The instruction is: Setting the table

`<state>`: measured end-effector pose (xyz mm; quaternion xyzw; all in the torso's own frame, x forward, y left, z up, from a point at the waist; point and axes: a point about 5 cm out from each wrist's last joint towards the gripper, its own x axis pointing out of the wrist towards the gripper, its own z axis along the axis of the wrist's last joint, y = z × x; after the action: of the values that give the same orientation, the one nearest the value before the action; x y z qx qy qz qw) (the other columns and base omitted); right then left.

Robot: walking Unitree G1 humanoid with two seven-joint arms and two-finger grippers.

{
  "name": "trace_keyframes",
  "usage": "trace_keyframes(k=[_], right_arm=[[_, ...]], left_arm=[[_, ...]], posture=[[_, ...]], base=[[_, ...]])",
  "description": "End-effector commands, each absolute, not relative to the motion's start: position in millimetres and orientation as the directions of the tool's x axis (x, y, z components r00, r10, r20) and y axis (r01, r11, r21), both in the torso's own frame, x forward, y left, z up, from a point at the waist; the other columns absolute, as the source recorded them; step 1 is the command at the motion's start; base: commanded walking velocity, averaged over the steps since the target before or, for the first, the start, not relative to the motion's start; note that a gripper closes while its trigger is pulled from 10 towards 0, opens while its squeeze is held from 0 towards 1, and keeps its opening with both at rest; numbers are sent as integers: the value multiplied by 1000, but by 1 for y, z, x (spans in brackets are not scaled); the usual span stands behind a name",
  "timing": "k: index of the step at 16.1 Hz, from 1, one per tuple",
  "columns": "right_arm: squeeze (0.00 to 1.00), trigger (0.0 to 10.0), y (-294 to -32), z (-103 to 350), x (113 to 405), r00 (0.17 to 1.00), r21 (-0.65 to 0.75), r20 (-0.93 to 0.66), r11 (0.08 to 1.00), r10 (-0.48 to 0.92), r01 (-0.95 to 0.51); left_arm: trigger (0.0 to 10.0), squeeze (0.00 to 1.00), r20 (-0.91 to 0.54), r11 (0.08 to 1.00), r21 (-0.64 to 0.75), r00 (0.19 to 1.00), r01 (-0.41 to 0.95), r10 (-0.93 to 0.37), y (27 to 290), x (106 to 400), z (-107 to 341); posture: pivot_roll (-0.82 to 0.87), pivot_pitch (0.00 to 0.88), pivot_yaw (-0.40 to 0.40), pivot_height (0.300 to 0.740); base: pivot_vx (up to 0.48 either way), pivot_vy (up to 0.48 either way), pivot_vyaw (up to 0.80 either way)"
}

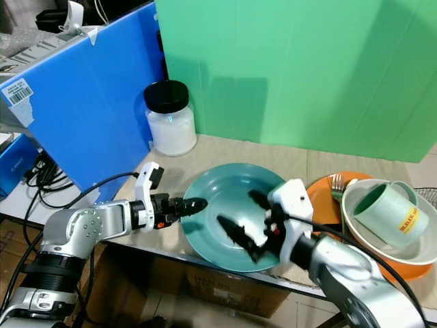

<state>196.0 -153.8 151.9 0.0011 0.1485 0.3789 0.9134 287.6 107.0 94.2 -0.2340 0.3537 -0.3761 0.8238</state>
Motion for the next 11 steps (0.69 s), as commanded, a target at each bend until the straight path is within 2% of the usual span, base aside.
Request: trace_keyframes(k=[1,5,11], right_arm=[[1000,10000,-149,154,192,633,128,-270,679,725,-723],[1000,10000,-154,154,187,578,135,-311,637,755,-759],[1000,10000,-158,153,185,564,126,-333,628,756,-768]], left_arm=[[0,0,-430,633,-636,479,441,-765,111,290,95],[0,0,-442,645,-637,486,422,-754,111,290,93],[0,0,-447,658,-636,502,403,-740,113,293,93]], posture=[[54,0,73,740],[58,0,69,740],[57,0,70,740]], base=[[0,0,0],[0,0,0],[0,0,0]])
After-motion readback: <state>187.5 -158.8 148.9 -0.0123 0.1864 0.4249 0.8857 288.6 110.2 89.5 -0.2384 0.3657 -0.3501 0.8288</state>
